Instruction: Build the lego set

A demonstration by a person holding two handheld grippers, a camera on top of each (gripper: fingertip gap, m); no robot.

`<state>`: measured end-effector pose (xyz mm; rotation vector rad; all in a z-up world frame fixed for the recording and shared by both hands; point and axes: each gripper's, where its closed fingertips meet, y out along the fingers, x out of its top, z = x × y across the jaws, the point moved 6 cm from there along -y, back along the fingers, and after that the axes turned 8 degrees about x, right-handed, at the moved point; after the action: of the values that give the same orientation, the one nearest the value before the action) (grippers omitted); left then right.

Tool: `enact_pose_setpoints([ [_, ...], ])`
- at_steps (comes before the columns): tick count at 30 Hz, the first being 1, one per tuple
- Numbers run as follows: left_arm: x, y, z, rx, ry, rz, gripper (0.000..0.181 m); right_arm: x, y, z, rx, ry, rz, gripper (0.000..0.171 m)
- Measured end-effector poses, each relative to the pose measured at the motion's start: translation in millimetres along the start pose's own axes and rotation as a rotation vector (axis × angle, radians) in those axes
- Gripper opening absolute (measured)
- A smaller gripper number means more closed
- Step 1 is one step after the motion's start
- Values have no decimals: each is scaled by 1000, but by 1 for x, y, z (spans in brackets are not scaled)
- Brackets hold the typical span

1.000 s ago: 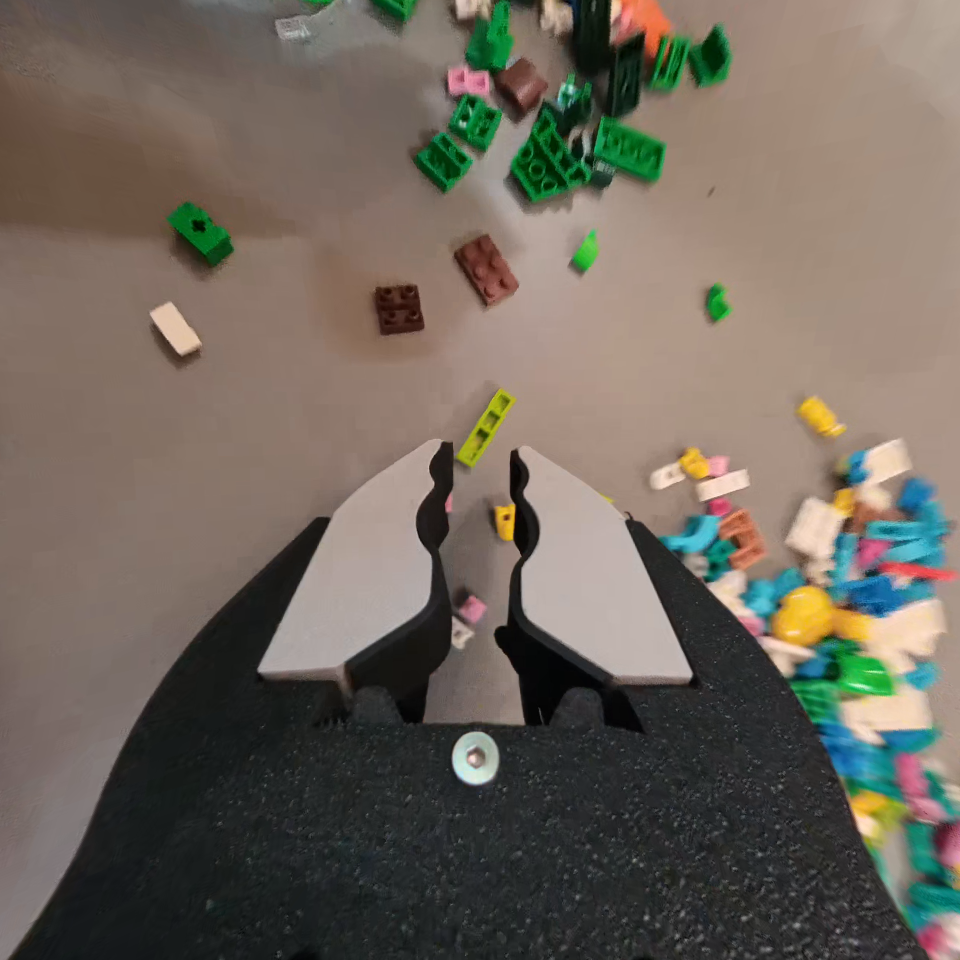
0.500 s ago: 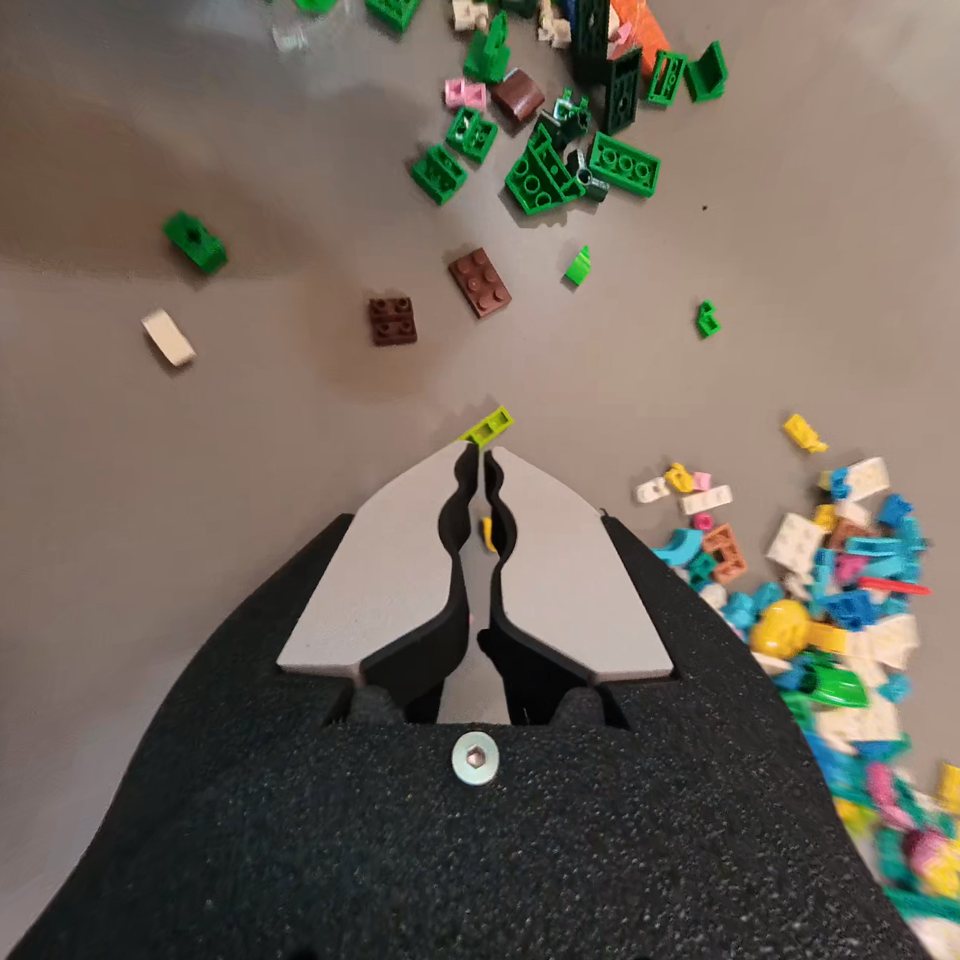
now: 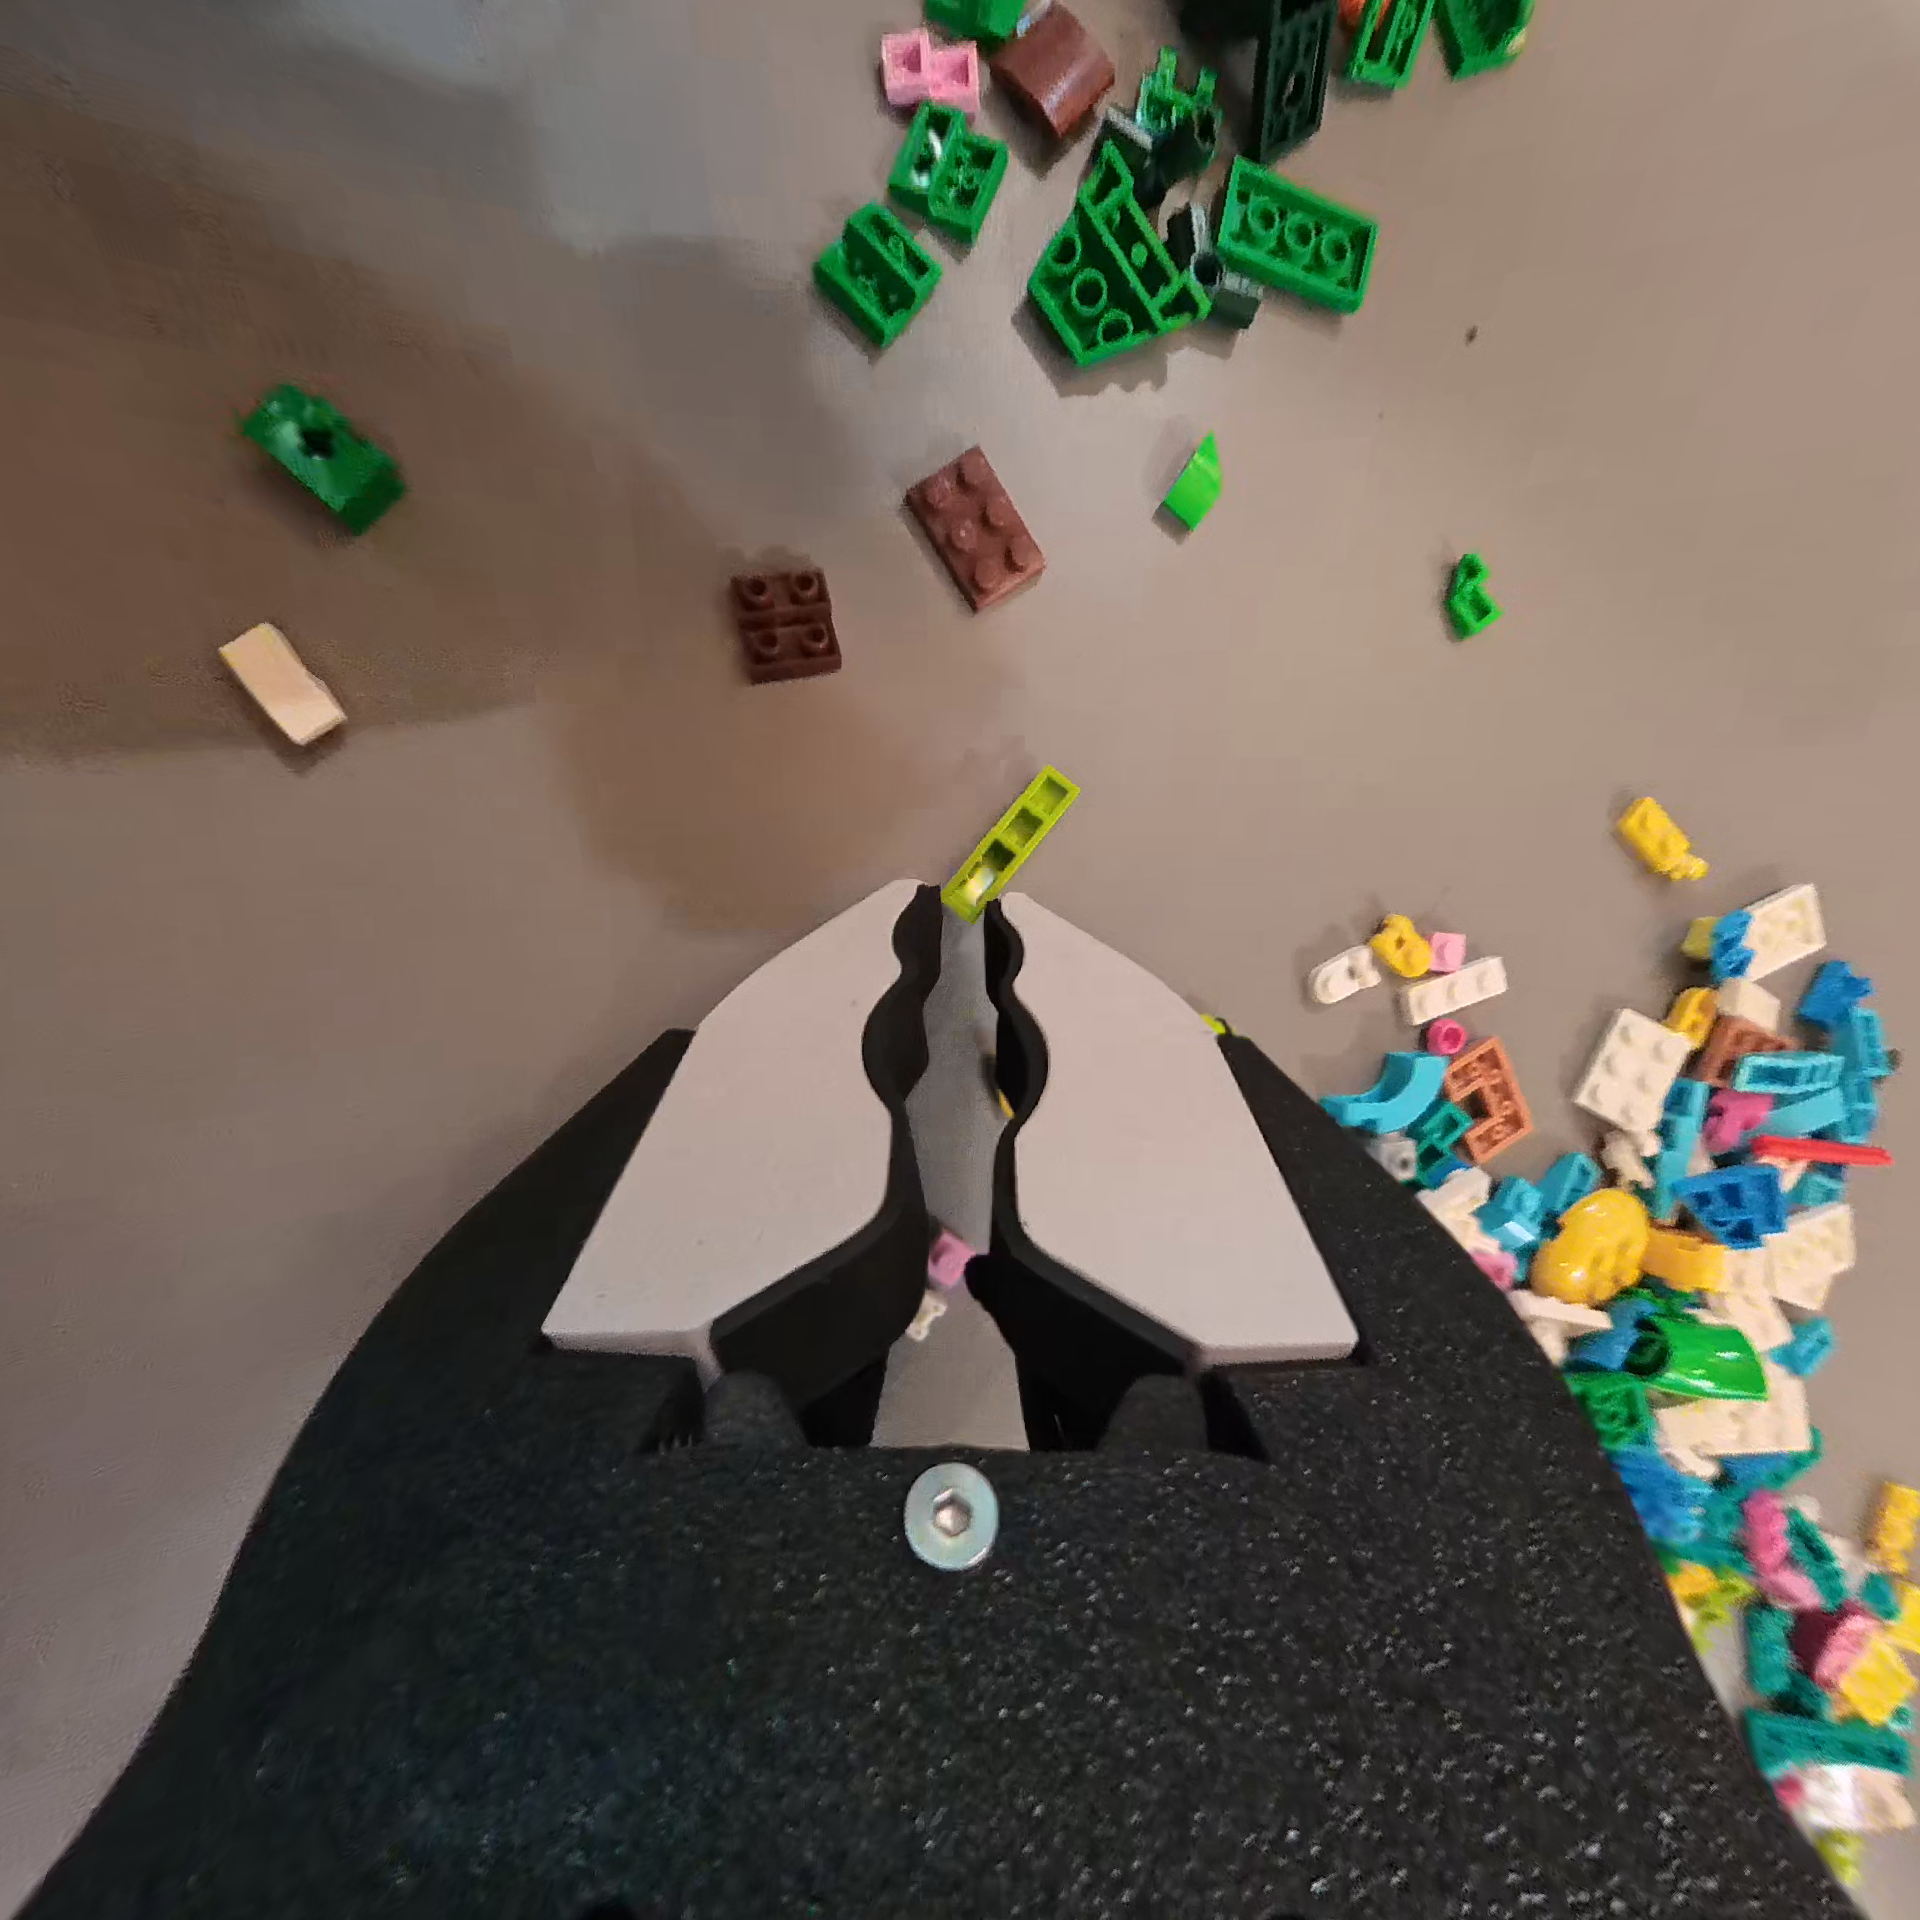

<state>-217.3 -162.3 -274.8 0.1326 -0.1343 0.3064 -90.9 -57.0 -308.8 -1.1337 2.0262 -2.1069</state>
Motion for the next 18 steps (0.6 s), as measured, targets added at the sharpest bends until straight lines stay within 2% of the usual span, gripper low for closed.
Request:
enact_pose_setpoints([
  [7,31,-1,-17,-60,110,-91,8,23,-16,4,-101,-229,-67,6],
  [12,37,0,-27,-118,136,-97,8,30,-25,7,-92,-261,-110,6],
  [15,41,-1,-32,-146,171,-116,8,33,-29,6,-70,-251,-128,0],
  [18,40,-1,-30,-145,174,-106,8,32,-29,-1,-41,-243,-73,0],
])
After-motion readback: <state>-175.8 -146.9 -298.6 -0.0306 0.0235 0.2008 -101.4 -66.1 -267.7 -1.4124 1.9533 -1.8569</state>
